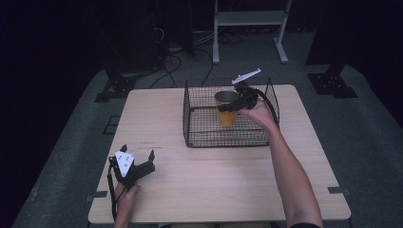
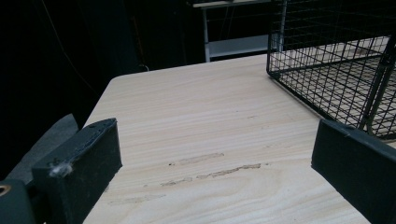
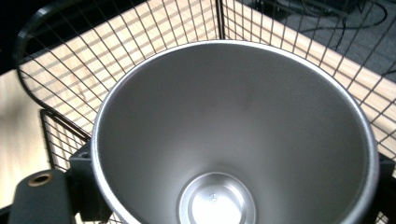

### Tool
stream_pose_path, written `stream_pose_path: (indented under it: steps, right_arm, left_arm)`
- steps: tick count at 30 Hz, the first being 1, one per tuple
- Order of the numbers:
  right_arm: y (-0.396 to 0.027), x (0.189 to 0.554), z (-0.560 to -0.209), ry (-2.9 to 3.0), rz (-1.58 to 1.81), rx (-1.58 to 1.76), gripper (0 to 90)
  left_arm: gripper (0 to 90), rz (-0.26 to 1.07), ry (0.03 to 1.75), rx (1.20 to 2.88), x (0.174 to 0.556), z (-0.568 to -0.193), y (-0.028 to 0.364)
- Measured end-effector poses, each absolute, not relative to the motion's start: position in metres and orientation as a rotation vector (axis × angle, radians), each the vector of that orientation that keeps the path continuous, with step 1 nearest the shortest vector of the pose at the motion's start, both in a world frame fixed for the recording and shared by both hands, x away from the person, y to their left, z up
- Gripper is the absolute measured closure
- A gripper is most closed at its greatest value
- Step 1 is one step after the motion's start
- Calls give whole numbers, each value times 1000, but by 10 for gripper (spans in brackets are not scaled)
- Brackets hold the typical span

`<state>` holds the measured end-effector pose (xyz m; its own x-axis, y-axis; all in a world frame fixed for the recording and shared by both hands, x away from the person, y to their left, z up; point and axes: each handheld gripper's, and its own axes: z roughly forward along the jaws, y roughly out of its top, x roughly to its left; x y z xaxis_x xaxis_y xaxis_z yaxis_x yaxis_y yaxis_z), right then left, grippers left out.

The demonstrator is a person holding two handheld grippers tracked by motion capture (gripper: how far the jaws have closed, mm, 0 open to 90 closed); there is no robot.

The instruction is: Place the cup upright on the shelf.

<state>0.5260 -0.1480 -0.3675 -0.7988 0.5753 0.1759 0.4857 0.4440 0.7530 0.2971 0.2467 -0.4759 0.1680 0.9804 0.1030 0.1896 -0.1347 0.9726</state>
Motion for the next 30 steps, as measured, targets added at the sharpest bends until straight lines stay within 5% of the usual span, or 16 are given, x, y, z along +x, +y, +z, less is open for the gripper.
stream_pose_path:
  steps: [30]
  right_arm:
    - [-119, 533, -396, 2628, 1046, 899, 127]
  left_arm:
    - [8, 1073, 1175, 1513, 297, -476, 247]
